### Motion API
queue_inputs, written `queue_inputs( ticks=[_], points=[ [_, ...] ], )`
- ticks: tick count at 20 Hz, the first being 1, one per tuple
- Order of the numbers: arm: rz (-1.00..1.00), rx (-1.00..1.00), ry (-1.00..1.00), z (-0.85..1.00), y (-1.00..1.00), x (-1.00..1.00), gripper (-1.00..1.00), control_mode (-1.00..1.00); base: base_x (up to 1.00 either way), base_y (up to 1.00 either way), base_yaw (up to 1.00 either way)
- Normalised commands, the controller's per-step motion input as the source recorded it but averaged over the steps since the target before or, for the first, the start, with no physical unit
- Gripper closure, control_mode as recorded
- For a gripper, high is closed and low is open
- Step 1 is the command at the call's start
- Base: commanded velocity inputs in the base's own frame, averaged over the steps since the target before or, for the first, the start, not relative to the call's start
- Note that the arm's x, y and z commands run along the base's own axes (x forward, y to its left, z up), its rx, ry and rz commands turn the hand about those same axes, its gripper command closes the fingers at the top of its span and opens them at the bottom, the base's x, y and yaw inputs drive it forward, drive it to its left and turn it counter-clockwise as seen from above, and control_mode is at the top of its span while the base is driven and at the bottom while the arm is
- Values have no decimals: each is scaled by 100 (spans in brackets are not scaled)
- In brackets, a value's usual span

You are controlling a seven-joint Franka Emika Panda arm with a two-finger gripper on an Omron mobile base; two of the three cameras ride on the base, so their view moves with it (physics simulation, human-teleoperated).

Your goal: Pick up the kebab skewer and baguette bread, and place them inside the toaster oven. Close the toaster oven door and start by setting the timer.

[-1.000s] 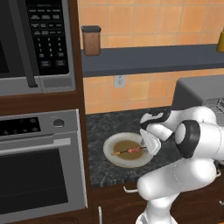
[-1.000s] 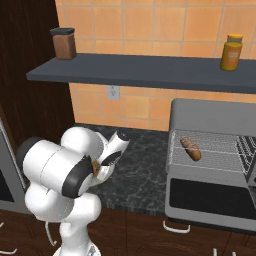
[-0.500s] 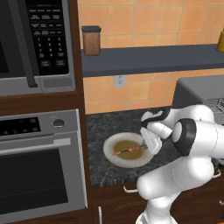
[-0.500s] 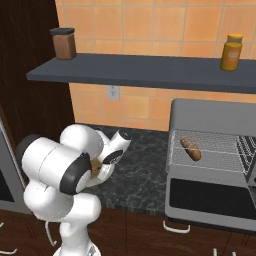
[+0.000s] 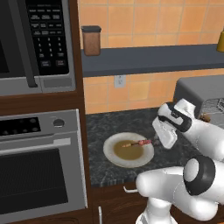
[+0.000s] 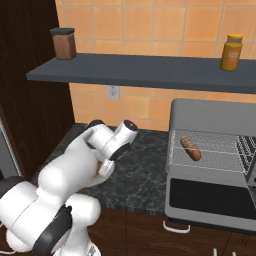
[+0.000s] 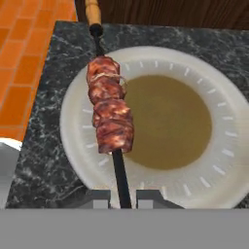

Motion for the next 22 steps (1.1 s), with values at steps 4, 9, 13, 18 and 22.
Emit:
queue_inputs(
  ticks=[4,9,13,18,22],
  points=[
    [-29,0,1,49,-56,-67,100,-100,0,0,0],
    [-40,1,2,31,-79,-57,100,-100,0,0,0],
    [-47,1,6,29,-84,-15,100,-100,0,0,0],
    [-44,0,6,22,-91,-1,100,-100,0,0,0],
    [-41,1,5,8,-100,-18,100,-100,0,0,0]
  ],
)
